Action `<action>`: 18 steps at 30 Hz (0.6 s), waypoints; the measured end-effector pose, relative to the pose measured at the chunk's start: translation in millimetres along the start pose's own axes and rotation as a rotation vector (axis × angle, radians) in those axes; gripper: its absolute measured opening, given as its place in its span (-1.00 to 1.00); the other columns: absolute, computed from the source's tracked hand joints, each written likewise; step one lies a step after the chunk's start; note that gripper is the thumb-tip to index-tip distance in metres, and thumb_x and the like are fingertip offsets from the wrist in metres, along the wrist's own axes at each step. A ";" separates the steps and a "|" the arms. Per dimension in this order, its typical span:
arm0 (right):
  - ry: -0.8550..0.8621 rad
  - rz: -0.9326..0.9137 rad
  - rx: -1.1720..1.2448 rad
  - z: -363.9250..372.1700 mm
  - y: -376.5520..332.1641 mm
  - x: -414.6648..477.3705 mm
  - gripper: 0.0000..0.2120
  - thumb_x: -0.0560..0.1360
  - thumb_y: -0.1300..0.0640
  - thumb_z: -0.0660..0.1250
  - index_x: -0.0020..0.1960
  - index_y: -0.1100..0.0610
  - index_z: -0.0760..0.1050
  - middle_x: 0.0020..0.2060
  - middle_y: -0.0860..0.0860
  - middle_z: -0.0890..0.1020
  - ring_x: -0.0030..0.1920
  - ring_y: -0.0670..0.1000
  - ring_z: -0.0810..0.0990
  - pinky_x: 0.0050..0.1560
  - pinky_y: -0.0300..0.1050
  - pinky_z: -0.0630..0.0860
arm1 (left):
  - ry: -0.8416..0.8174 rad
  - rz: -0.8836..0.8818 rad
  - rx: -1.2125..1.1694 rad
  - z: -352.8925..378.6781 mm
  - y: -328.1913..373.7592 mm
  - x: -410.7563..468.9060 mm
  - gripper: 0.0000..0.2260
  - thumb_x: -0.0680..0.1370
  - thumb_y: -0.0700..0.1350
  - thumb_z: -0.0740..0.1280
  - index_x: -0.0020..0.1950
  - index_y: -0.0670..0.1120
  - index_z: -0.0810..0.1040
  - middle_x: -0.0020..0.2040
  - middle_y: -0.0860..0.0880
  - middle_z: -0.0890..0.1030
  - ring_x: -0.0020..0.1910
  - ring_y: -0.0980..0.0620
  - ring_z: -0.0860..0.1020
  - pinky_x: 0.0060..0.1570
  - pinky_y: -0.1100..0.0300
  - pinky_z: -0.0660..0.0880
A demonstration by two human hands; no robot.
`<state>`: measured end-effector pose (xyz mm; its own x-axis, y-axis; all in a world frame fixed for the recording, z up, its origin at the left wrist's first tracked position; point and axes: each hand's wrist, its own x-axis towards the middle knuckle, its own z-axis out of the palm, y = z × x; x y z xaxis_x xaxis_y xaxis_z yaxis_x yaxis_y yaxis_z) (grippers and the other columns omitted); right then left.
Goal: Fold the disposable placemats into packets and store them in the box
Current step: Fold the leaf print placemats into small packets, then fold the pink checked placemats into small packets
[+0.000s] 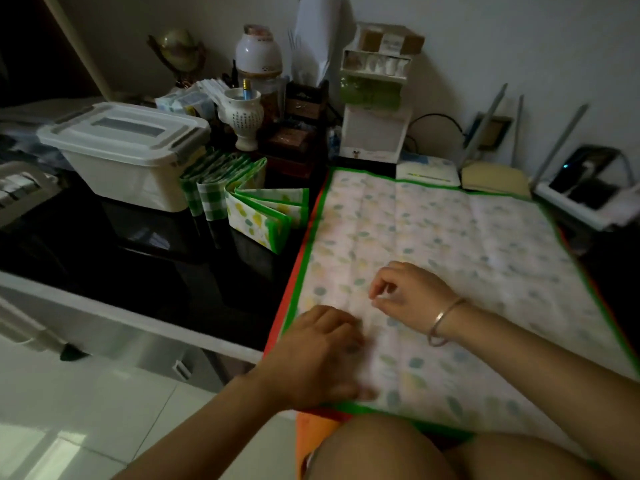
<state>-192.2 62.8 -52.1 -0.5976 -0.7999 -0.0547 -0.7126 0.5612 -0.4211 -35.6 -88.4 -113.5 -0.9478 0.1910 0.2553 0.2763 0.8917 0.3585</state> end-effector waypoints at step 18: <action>-0.250 0.056 -0.085 -30.3 59.5 -139.1 -0.39 0.33 -0.19 0.47 0.32 -0.13 0.35 0.20 -0.23 0.41 0.23 -0.21 0.41 0.25 -0.30 0.34 | -0.152 -0.293 -0.274 -45.5 13.9 35.1 -0.38 0.32 0.51 0.21 0.07 0.07 0.63 -0.02 0.17 0.66 -0.02 0.24 0.60 0.05 0.20 0.52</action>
<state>-162.6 213.9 -42.1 -0.5350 -0.7890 -0.3021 -0.7158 0.6132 -0.3342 -57.8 -88.0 -58.6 -0.9995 0.0221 -0.0205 0.0044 0.7794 0.6265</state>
